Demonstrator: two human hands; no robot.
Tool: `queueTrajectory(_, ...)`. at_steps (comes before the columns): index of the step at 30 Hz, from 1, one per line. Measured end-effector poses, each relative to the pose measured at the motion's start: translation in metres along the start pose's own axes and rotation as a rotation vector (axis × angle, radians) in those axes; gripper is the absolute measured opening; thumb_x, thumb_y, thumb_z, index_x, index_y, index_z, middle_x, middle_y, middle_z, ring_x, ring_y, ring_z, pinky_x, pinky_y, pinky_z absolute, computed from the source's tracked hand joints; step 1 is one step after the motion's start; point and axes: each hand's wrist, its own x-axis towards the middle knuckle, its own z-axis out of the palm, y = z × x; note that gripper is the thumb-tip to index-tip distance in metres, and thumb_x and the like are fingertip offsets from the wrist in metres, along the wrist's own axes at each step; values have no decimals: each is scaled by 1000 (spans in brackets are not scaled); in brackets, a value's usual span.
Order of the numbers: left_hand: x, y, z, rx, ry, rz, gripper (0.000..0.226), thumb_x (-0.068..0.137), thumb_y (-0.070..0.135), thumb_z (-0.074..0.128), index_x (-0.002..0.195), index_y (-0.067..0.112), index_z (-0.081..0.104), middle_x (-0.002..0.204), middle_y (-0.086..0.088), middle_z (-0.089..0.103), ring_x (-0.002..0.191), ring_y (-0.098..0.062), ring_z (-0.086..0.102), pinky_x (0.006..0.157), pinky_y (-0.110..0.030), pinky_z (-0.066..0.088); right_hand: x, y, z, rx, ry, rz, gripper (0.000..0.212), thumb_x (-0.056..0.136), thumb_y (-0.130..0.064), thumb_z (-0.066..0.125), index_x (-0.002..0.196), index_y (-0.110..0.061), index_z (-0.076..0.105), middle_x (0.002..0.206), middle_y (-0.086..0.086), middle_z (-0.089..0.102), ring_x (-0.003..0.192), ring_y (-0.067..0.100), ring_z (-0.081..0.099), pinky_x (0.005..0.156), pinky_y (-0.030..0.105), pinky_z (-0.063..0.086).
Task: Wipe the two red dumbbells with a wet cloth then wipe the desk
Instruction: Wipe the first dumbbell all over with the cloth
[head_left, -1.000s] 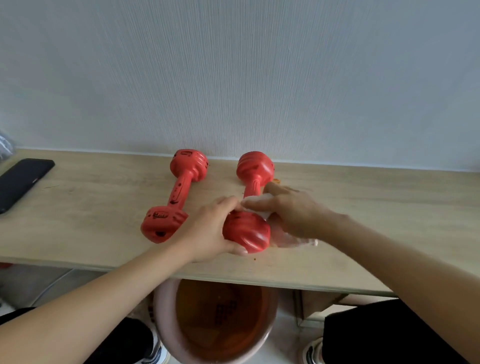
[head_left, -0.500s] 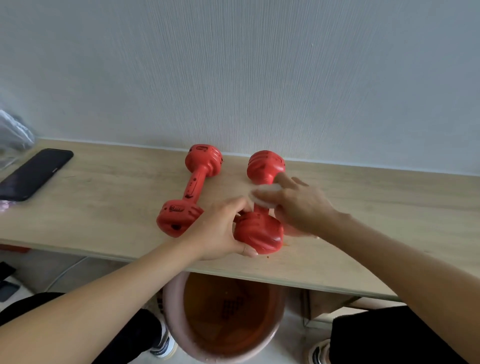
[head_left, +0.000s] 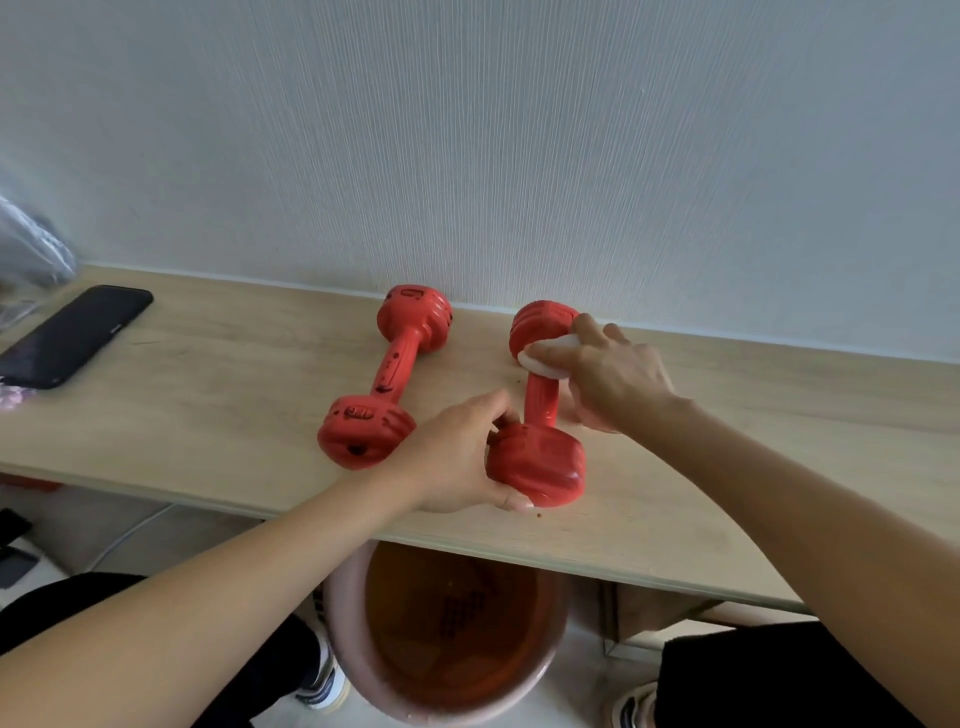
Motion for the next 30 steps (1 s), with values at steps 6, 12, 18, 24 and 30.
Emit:
queueTrajectory(6, 8, 21, -6, 386, -2, 114, 77, 55, 52, 81, 119, 28, 46, 116, 13, 44, 100, -11, 52, 84, -31, 42, 9, -8, -1, 26, -29, -16, 60, 86, -24, 60, 130, -57, 35, 124, -1, 36, 111, 25, 43, 74, 36, 42)
queueTrajectory(12, 5, 11, -4, 223, 59, 92, 74, 49, 45, 86, 114, 30, 55, 101, 22, 41, 96, -13, 56, 83, -31, 45, -24, -6, -6, 237, -24, -117, 51, 83, -23, 49, 122, -55, 43, 103, -7, 39, 100, 23, 51, 68, 33, 43)
queueTrajectory(18, 9, 13, 1, 164, 58, 112, 76, 43, 43, 89, 111, 28, 60, 97, 23, 44, 96, -8, 55, 86, -32, 46, -45, 0, -7, 260, -34, -131, 51, 85, -29, 45, 127, -57, 41, 111, -4, 44, 108, 23, 48, 68, 35, 45)
queueTrajectory(24, 14, 15, -1, 172, 25, 99, 71, 41, 45, 89, 104, 32, 60, 97, 16, 53, 90, -10, 56, 82, -37, 48, -7, 12, 2, 185, 36, 15, 60, 86, -18, 48, 128, -59, 37, 113, -5, 45, 105, 22, 50, 71, 35, 46)
queueTrajectory(30, 17, 10, 1, 162, 33, 128, 72, 37, 45, 90, 100, 31, 59, 91, 19, 49, 88, -9, 56, 81, -38, 49, -66, 5, 9, 409, 53, -160, 49, 78, -37, 40, 125, -48, 40, 96, -1, 53, 86, 28, 57, 64, 41, 50)
